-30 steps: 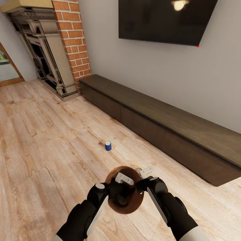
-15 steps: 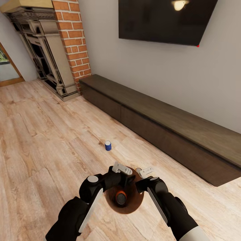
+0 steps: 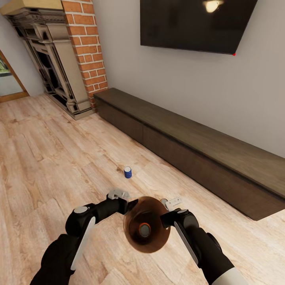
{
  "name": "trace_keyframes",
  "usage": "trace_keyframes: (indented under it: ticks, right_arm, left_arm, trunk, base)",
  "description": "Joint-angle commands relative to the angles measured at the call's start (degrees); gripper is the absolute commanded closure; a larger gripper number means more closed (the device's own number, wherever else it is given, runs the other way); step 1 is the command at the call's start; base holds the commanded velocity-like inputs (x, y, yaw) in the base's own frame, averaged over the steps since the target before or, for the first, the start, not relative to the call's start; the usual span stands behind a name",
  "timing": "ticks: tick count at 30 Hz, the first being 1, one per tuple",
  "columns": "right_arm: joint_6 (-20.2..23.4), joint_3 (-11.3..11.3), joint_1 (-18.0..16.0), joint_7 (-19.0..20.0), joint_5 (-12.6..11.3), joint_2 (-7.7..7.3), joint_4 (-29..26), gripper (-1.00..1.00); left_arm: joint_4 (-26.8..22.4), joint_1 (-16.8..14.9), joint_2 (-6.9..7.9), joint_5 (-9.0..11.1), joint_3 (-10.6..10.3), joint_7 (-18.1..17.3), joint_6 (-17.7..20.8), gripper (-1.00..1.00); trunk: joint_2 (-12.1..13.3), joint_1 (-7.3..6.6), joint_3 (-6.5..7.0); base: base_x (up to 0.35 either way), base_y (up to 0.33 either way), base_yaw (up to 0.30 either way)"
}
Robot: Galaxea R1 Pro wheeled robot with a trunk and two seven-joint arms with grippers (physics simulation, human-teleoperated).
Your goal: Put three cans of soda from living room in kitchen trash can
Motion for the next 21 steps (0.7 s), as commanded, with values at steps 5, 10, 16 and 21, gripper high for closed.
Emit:
trace_keyframes:
  ticks: [5, 10, 16, 21]
  right_arm:
    - [0.0, 0.0, 0.0, 0.3, -1.0, 0.01, 0.0, 1.0]
    - [0.0, -0.1, 0.0, 0.3, -1.0, -0.01, 0.0, 1.0]
    - [-0.1, -1.6, 0.0, 0.3, -1.0, -0.75, -0.5, 1.0]
    - [-0.2, -2.8, 0.2, 0.4, -1.0, -0.93, -0.7, 1.0]
  left_arm:
    - [-0.2, 0.4, 1.46, 0.1, 9.4, -6.2, -0.3, -1.0]
    - [0.8, 1.8, 5.18, -0.4, 20.2, -11.5, -3.9, -1.0]
    - [16.4, 6.2, 7.04, -1.1, 22.2, -11.9, -22.0, -1.0]
    - [31.1, 6.9, 7.22, -1.1, 22.4, -12.1, -33.4, -1.0]
  trunk:
    - [0.0, 0.0, 0.0]
    - [0.0, 0.0, 0.0]
    - [0.0, 0.0, 0.0]
    - [0.0, 0.0, 0.0]
  base:
    - [0.0, 0.0, 0.0]
    - [0.0, 0.0, 0.0]
    - [0.0, 0.0, 0.0]
    - [0.0, 0.0, 0.0]
